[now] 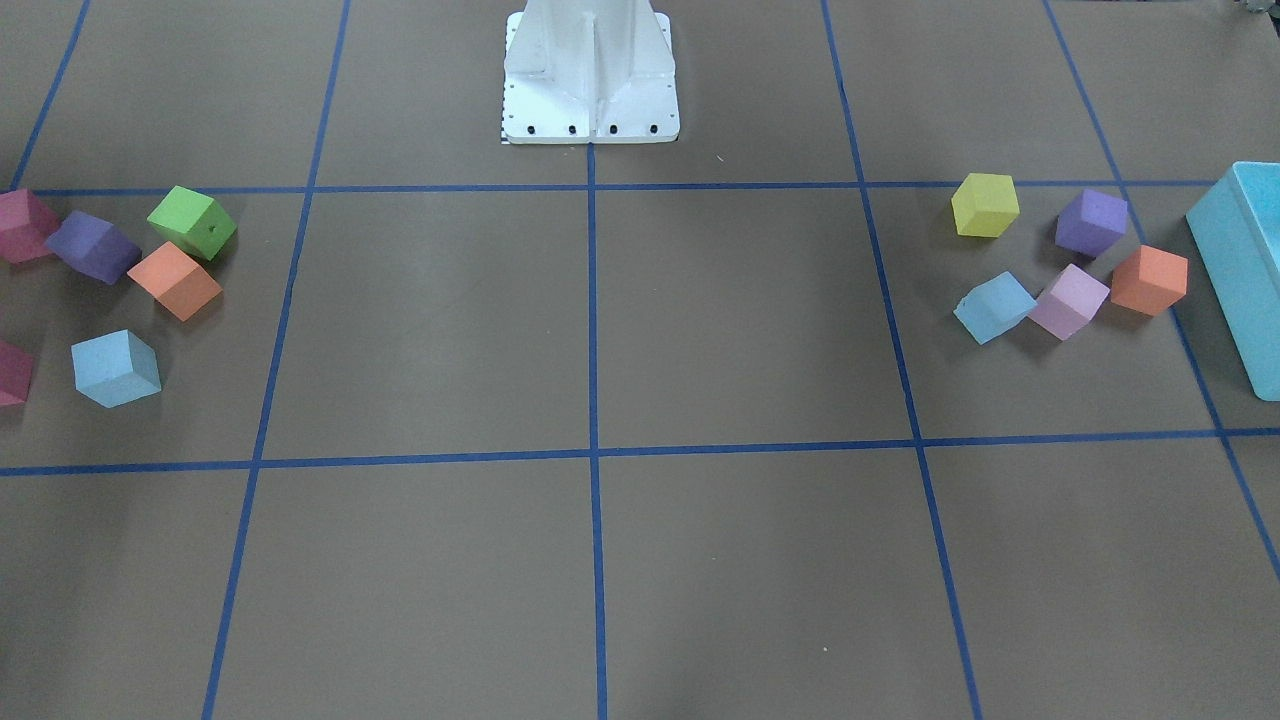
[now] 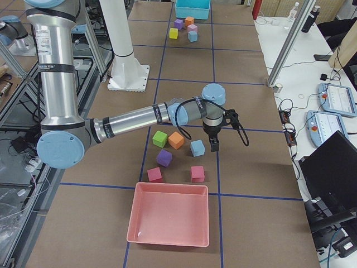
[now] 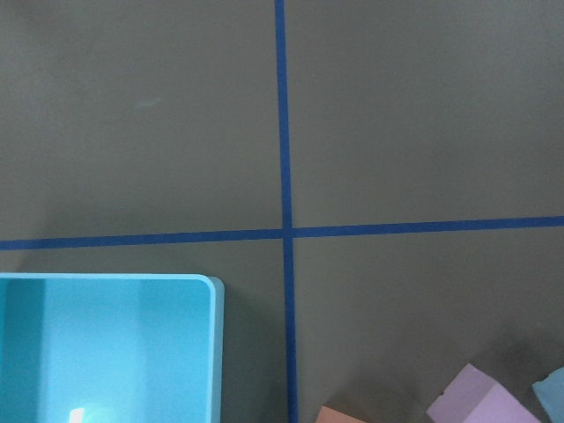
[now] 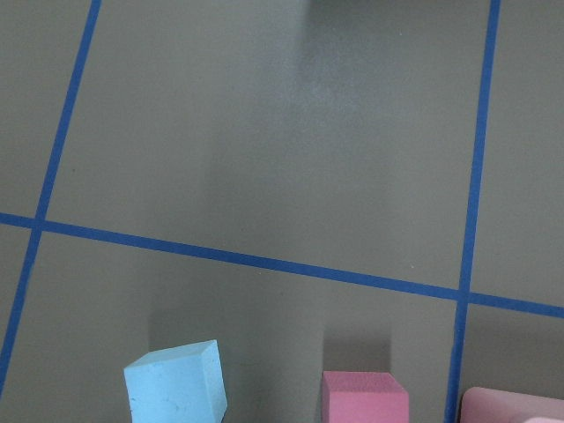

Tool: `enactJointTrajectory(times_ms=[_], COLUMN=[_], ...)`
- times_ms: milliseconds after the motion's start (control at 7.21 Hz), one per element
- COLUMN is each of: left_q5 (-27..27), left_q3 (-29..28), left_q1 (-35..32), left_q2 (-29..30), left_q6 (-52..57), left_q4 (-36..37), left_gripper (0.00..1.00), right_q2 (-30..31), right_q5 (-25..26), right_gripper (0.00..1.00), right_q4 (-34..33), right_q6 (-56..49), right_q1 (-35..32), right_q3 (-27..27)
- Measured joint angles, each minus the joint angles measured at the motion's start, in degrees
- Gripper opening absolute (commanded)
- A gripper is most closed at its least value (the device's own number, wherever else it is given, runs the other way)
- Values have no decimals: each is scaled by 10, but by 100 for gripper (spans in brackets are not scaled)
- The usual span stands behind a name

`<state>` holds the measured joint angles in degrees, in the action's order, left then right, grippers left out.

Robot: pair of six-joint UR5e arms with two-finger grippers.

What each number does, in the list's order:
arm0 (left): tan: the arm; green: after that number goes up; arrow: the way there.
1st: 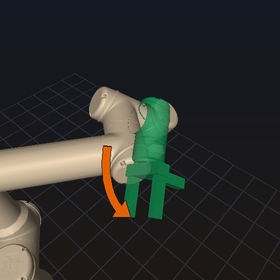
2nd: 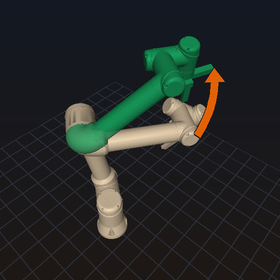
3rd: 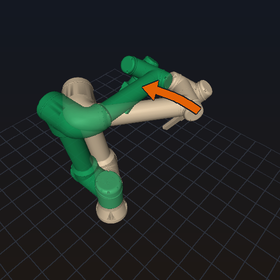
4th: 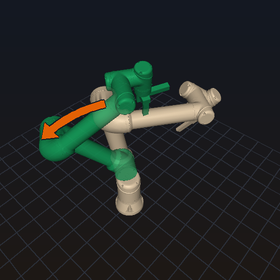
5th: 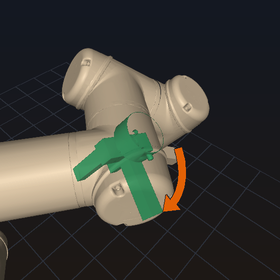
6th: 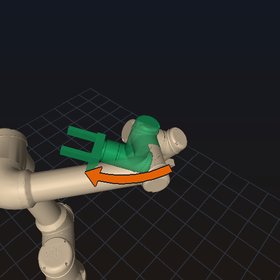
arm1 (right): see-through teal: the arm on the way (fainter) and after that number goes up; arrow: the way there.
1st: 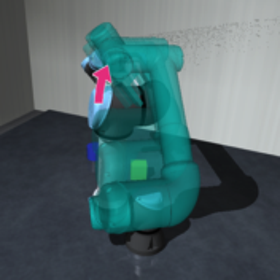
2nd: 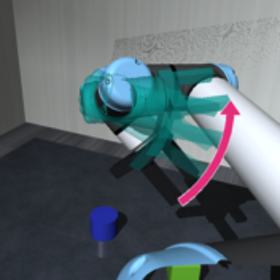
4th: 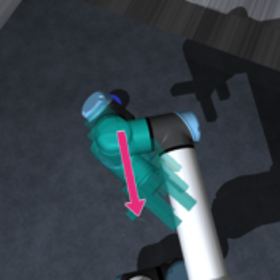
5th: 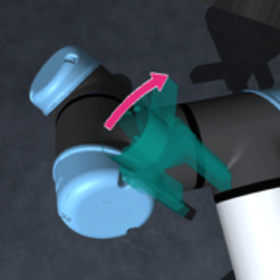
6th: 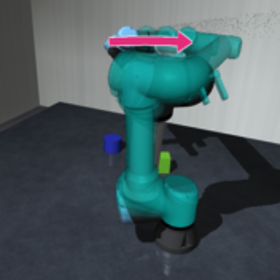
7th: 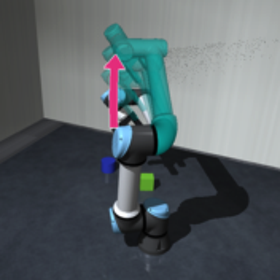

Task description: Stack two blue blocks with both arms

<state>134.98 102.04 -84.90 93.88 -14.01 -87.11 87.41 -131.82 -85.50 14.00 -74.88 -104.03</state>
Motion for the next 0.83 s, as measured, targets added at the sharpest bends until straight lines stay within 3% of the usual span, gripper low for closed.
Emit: enactJointTrajectory(times_ms=[555, 832], left_q5=[-1, -2], left_q3=[15, 15], left_q1=[80, 101], left_q2=[19, 18], left_q6=[-124, -151], left_q4=[-25, -43], left_gripper=[99, 99], right_q2=[-4, -3], right_q5=[6, 38], right_gripper=[96, 98], right_q4=[21, 48], right_q6=[60, 66], right_q1=[79, 99], right_q3=[11, 29])
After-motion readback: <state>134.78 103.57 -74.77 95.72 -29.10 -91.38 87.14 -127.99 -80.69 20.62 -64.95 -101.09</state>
